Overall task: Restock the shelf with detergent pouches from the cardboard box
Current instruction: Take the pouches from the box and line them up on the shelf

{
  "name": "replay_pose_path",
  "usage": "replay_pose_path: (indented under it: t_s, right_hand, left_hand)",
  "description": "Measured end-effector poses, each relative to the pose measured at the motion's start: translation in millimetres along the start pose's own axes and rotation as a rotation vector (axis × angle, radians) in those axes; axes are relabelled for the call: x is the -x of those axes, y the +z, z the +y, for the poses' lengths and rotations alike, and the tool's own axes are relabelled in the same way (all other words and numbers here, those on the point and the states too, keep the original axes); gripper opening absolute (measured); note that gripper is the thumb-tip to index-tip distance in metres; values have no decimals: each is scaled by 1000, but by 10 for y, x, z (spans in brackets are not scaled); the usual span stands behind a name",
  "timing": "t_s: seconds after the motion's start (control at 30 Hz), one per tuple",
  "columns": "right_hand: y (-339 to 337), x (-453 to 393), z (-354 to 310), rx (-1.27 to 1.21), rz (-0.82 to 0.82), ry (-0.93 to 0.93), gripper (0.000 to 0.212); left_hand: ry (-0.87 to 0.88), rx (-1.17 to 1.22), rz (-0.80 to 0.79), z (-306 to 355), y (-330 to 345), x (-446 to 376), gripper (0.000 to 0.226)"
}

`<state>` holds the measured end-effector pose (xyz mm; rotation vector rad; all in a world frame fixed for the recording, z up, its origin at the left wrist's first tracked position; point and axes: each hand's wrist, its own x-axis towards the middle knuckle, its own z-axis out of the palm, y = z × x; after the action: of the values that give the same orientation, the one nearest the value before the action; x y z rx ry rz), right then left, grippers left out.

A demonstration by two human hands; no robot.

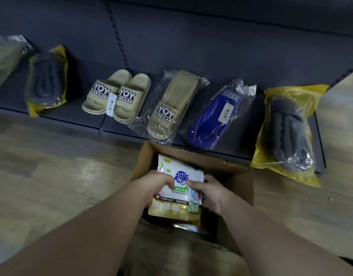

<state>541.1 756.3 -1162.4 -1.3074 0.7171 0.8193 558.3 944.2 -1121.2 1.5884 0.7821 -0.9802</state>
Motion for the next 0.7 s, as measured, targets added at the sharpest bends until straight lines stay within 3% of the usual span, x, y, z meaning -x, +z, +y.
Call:
replay_pose_path:
  t_s: [0.13, 0.33, 0.7]
  right_hand:
    - [-2, 204, -212, -51, -134, -137, 58]
    - [-22, 600, -557, -97, -245, -284, 48]
    - [57, 1559, -1993, -28, -155, -760, 37]
  left_hand:
    - [180, 167, -33, 101, 18, 299, 35]
    - [305, 284, -56, 296, -51, 716, 36]
    - [715, 322, -95, 1559, -148, 1622, 48]
